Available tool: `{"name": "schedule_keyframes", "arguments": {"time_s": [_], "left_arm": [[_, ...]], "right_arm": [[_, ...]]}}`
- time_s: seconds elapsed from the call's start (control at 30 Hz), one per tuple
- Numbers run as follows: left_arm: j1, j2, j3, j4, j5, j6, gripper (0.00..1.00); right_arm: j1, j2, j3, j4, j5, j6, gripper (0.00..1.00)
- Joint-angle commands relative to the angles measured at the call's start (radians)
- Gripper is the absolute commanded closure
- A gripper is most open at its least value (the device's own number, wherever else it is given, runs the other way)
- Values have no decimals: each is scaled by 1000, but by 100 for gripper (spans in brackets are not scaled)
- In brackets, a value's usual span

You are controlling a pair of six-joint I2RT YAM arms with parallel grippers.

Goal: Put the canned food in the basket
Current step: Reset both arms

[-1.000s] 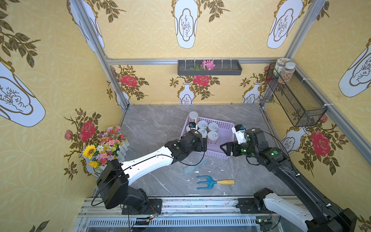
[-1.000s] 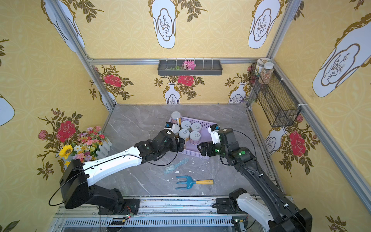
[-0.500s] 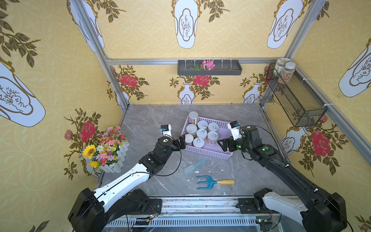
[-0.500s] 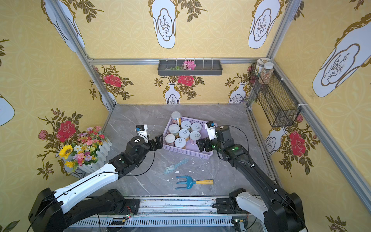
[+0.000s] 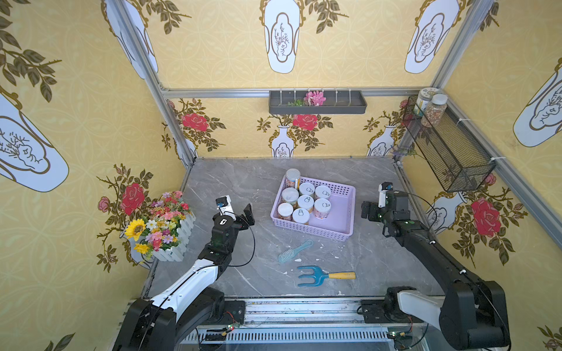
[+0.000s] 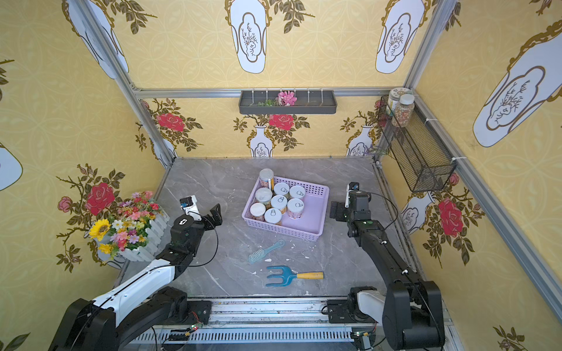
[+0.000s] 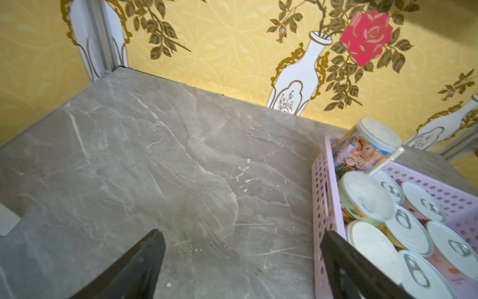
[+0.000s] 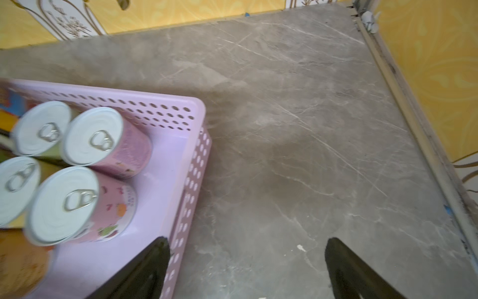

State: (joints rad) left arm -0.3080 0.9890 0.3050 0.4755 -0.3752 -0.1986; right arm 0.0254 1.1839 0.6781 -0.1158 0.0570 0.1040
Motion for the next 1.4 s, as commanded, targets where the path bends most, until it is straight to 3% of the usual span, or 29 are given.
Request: {"name": "schedule_keyframes", "arguments": {"time_s": [0.0,0.23,0.47,0.67,0.77,0.83,1.0,1.07,1.2,1.27,1.37], "left_arm": [[17,11,-13,118,-45,65,0],[55,80,-80,260,-67,158,0],[128,137,-250,569,59,105,0],[130,130,-243,542,65,106,0],[133,110,-267,568,105,116,0],[136,77,-296,585,181,139,0],[181,12,-344,624,282,139,0],[182,-57,-343,557,307,163,0],[182,-196,-328,356,174,214,0],[200,-196,-354,423,141,221,0],[271,-84,-357,555,242,211,0]], "right_arm": [[-7,49,-5,104,98,-36,3],[-29,142,-115,373,54,-39,3],[-29,182,-256,640,24,-49,3],[-30,199,-384,859,7,-63,3],[-30,263,-458,1072,-1,-66,3],[-31,232,-434,968,-1,-68,3],[-29,247,-439,1000,-3,-73,3],[-29,249,-441,1010,-2,-75,3],[-27,250,-439,1008,-3,-77,3],[-28,249,-439,1006,-4,-78,3],[-27,250,-440,1006,-3,-78,3]]}}
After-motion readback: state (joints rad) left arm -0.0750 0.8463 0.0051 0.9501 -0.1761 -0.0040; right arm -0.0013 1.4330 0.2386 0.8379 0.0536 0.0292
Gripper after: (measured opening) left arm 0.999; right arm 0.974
